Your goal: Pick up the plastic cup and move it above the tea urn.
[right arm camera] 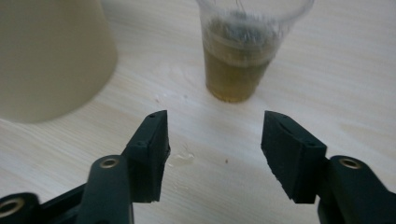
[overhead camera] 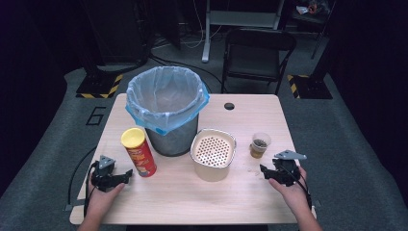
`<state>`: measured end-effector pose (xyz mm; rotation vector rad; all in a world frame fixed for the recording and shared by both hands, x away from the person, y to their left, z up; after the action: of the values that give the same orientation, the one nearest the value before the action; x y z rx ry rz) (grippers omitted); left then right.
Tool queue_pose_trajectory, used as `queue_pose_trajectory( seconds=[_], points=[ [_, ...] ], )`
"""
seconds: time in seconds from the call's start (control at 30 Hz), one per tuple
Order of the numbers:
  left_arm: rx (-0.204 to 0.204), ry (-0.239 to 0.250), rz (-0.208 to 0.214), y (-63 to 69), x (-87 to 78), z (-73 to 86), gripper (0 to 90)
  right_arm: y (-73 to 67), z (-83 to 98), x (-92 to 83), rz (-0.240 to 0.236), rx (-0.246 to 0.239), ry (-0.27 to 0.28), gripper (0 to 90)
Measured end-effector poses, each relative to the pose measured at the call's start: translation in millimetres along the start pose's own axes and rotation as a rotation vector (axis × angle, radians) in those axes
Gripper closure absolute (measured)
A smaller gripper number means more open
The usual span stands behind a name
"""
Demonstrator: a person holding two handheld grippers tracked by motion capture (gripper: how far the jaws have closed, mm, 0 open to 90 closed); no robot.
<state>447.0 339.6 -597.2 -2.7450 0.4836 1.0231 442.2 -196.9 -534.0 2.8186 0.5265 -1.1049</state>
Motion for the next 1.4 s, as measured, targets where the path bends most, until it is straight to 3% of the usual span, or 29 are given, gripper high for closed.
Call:
queue_pose_trajectory(
  seconds=[0.03,0.07,0.1,0.27,0.53,0.73,0.97,1.07,1.2,1.4],
  points=[
    [0.002,0.0,-0.003,-0.3,-0.1,0.0,16.4,-2.8,-6.0,-4.5,-0.006,0.002,0.002,43.5],
    [0.004,0.0,-0.004,-0.5,-0.2,0.0,16.4,-9.5,-18.9,-12.3,-0.041,-0.024,0.009,48.3],
    [0.004,0.0,-0.004,-0.5,-0.2,0.0,16.4,-9.5,-18.9,-12.3,-0.041,-0.024,0.009,48.3],
    [0.004,0.001,-0.004,-0.5,-0.1,0.0,16.4,-27.7,-54.3,-21.5,-0.081,-0.06,0.046,52.1],
    [0.001,0.004,-0.006,-0.5,0.2,-0.3,16.4,-50.8,-83.8,-10.6,-0.121,-0.098,0.055,57.1],
    [0.001,-0.001,-0.002,-0.3,-0.2,0.1,16.4,-71.6,-109.9,3.4,-0.185,-0.051,0.088,57.7],
    [-0.003,0.001,0.0,0.0,0.0,-0.1,16.4,-84.1,-112.0,21.4,-0.203,-0.073,0.039,60.9],
    [-0.003,0.0,0.0,0.0,0.1,-0.1,16.4,-86.3,-110.1,32.4,-0.211,-0.077,0.02,68.9],
    [-0.003,0.0,0.0,-0.1,0.1,-0.1,16.4,-91.5,-107.9,36.5,-0.238,-0.077,0.012,74.3],
    [-0.002,0.001,0.0,-0.1,0.2,-0.2,16.4,-91.8,-105.8,34.3,-0.222,-0.098,0.008,74.7]
  ],
)
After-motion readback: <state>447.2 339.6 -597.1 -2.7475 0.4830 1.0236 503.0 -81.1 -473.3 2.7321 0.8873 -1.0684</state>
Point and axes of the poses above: each handheld gripper's, and its own axes: x roughly forward along the jaws, z roughly out of its underside, y roughly to its right, the point moved 10 cm from there along x, roughly forward along the jaws, and after that the axes turned 5 degrees about x, right-handed, at the moved point
